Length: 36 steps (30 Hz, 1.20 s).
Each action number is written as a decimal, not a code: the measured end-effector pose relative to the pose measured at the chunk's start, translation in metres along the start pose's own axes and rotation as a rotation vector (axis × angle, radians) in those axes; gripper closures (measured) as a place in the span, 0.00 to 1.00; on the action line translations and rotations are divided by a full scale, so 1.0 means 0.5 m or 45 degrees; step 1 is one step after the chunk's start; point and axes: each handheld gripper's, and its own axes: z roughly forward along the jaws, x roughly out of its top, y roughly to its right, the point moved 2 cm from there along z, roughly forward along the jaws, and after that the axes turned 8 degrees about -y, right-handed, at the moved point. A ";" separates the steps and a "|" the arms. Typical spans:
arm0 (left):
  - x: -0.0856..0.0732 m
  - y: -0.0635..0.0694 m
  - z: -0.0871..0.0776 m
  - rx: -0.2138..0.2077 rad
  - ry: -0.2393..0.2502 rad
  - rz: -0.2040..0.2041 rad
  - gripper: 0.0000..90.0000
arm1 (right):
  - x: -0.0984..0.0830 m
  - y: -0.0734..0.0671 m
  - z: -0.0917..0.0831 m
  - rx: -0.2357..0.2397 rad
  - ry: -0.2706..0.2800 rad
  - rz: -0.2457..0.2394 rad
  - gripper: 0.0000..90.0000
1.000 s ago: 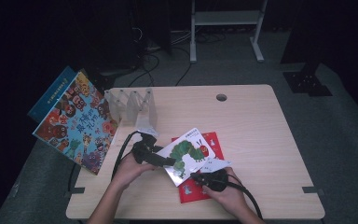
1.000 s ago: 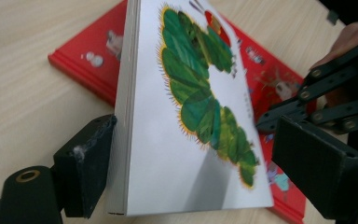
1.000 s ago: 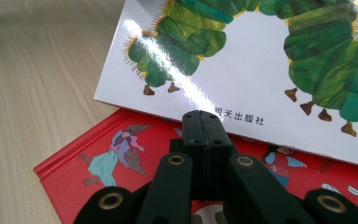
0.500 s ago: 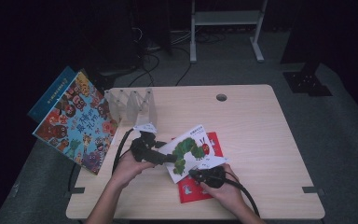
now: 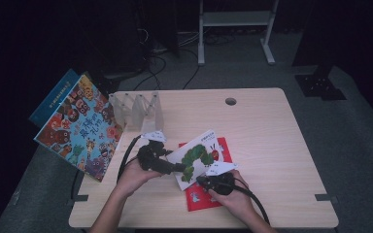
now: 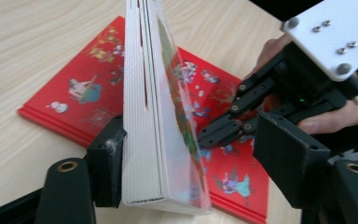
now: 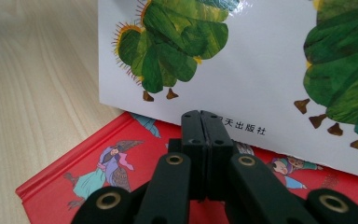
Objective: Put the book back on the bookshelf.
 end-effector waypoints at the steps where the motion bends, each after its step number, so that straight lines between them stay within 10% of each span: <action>1: 0.000 0.002 0.001 0.000 0.002 0.000 0.37 | 0.000 -0.001 -0.001 0.001 -0.002 0.004 0.97; 36: -0.002 0.030 0.045 0.139 -0.103 0.133 0.76 | -0.006 -0.006 -0.003 0.019 0.019 -0.039 0.92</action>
